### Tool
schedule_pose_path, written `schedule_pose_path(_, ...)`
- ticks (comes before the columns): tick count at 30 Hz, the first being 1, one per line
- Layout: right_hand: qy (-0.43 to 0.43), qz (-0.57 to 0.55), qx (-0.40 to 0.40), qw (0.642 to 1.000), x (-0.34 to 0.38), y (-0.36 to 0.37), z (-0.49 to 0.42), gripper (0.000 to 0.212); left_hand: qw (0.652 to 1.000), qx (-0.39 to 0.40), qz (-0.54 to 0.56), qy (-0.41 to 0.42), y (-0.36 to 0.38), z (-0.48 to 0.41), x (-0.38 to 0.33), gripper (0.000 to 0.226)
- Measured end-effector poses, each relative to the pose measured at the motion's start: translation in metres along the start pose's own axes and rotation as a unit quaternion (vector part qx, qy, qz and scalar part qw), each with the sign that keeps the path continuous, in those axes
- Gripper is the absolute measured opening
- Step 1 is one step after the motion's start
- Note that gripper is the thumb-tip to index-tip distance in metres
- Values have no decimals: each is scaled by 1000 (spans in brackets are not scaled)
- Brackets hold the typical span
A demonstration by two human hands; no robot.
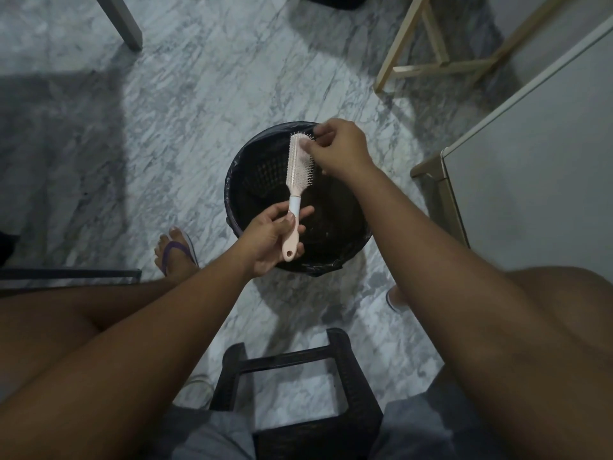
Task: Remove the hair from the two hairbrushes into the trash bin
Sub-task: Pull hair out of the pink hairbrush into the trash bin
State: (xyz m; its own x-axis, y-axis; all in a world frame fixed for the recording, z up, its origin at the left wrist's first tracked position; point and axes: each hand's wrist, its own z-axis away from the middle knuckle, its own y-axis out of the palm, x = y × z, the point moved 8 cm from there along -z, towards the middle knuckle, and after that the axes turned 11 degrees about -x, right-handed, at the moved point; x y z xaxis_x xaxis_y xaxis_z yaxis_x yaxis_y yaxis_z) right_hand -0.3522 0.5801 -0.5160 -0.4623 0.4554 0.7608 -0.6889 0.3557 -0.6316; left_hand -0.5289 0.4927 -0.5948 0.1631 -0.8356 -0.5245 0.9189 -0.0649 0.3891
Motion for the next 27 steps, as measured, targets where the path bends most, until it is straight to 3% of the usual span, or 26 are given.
schedule_pose_path(3,-78,79,40,993,15,4,2,43,999,-1,-35,9,1,1,1,30)
schedule_pose_path(9,-68,52,-4,996,19,-2,-11,15,998,-4,-54,30,-1,2,-5,26)
schedule_pose_path(16,-73,56,39,995,19,-6,-12,15,999,8,-43,18,-2,2,-3,24)
schedule_pose_path(22,-75,201,73,974,20,5,-18,18,998,17,-63,2,-1,3,6,25)
schedule_pose_path(24,-61,200,57,976,16,4,-19,23,999,22,-40,-9,1,4,8,27)
schedule_pose_path(27,-18,111,35,993,11,0,-20,21,999,27,2,-18,4,3,8,26)
